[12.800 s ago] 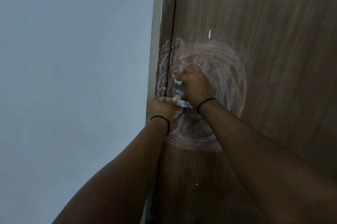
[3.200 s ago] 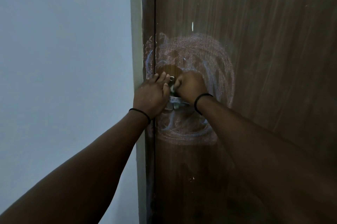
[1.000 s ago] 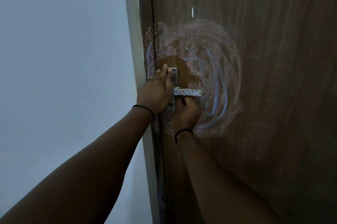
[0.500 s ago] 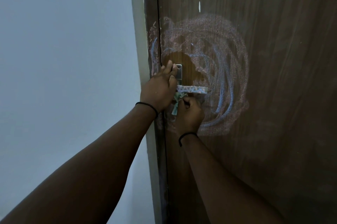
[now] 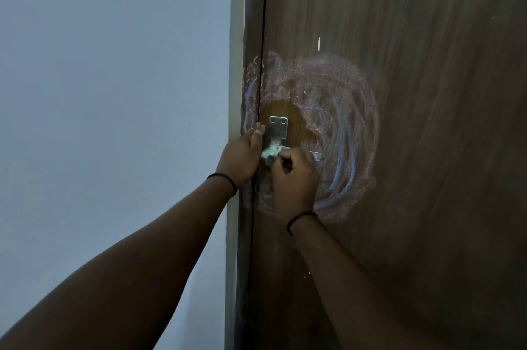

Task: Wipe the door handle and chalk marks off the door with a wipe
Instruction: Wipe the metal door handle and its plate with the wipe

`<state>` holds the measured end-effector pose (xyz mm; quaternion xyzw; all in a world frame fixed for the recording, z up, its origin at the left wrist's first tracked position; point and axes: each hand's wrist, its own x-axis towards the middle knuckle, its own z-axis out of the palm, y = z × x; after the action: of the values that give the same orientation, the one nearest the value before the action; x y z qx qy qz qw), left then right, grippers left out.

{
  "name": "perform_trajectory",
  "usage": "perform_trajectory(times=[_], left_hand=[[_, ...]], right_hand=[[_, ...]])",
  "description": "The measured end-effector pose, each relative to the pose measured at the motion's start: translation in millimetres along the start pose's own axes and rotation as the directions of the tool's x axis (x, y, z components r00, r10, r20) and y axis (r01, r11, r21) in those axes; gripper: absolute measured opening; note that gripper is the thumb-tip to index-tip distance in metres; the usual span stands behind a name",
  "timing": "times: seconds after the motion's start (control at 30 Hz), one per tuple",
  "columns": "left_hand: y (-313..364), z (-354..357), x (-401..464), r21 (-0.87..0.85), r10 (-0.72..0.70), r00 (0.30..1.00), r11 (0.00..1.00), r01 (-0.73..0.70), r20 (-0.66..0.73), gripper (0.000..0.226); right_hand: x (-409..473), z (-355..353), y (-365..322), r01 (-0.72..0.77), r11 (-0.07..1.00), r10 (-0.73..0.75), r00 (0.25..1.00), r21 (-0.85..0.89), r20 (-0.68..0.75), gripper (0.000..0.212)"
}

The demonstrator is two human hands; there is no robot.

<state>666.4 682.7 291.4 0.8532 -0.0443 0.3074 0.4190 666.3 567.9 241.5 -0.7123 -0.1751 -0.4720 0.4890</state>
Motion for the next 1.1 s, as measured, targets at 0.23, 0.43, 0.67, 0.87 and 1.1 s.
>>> perform_trajectory(times=[0.23, 0.43, 0.67, 0.87, 1.1], left_hand=[[-18, 9, -23, 0.073, -0.155, 0.986, 0.984, 0.16, -0.069, 0.038], [-25, 18, -25, 0.06, -0.143, 0.988, 0.987, 0.147, -0.057, 0.038], [-37, 29, -29, 0.085, -0.183, 0.982, 0.98, 0.179, 0.05, 0.027], [-38, 25, -34, 0.011, -0.06, 0.993, 0.998, 0.062, -0.099, 0.026], [-21, 33, -13, -0.292, 0.056, 0.972, 0.948, -0.123, -0.226, 0.019]], right_hand=[[78, -1, -26, 0.201, 0.949, -0.116, 0.939, -0.241, 0.325, 0.024], [111, 7, -27, 0.446, 0.763, 0.042, 0.689, -0.469, 0.724, 0.019], [104, 14, -39, 0.494, 0.768, -0.034, 0.669, -0.409, 0.743, 0.015], [116, 20, -40, 0.54, 0.67, -0.032, 0.707, -0.51, 0.707, 0.023], [107, -9, -29, 0.348, 0.891, -0.042, 0.704, -0.293, 0.709, 0.018]])
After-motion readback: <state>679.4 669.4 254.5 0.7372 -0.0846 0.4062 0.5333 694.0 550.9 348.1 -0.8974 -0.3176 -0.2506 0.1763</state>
